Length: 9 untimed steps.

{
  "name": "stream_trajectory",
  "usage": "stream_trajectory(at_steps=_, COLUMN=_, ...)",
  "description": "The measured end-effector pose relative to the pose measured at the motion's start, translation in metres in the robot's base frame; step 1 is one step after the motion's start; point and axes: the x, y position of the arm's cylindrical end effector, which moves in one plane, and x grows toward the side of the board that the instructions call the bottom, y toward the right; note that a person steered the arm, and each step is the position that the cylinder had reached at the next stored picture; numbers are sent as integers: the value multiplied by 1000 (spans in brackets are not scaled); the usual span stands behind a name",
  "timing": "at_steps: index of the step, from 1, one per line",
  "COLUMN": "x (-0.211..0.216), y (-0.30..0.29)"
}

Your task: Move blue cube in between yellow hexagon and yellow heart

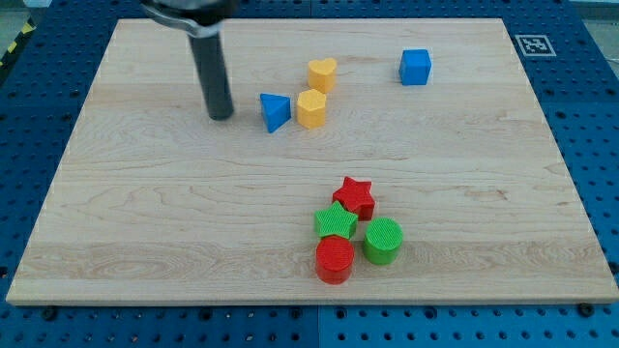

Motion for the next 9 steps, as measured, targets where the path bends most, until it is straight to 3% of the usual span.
stream_trajectory(at_steps=1, x=-77, y=4)
stream_trajectory(at_steps=2, x=-129, y=85)
stream_trajectory(at_steps=4, x=-131, y=263)
stream_trajectory(at_steps=5, x=-94, y=332)
stream_trajectory(at_steps=6, x=-65, y=354)
stream_trajectory(at_steps=7, x=-65, y=347)
stream_trajectory(at_steps=9, x=-65, y=298)
